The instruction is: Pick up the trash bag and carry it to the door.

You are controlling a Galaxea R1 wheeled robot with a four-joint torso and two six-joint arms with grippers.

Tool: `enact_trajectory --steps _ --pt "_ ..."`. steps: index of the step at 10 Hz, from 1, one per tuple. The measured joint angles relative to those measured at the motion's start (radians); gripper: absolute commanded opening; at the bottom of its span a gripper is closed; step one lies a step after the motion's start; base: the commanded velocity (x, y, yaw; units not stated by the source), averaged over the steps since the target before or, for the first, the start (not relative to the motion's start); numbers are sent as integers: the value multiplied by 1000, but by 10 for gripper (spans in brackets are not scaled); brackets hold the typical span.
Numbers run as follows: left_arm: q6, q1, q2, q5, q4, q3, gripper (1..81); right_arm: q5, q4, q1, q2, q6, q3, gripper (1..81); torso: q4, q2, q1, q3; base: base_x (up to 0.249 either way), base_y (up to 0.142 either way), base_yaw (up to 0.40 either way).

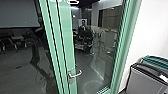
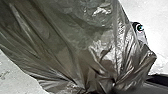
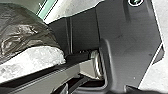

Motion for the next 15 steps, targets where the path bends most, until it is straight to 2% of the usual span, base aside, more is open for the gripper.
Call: enact_trajectory --steps 9,15 --pt "4 0 0 0 0 0 10 1 0 -2 0 0 -3 811 0 0 -1 0 97 0 0" --pt "3 6 0 0 0 -3 10 4 0 -8 0 0 -3 811 0 0 -2 0 0 0 0"
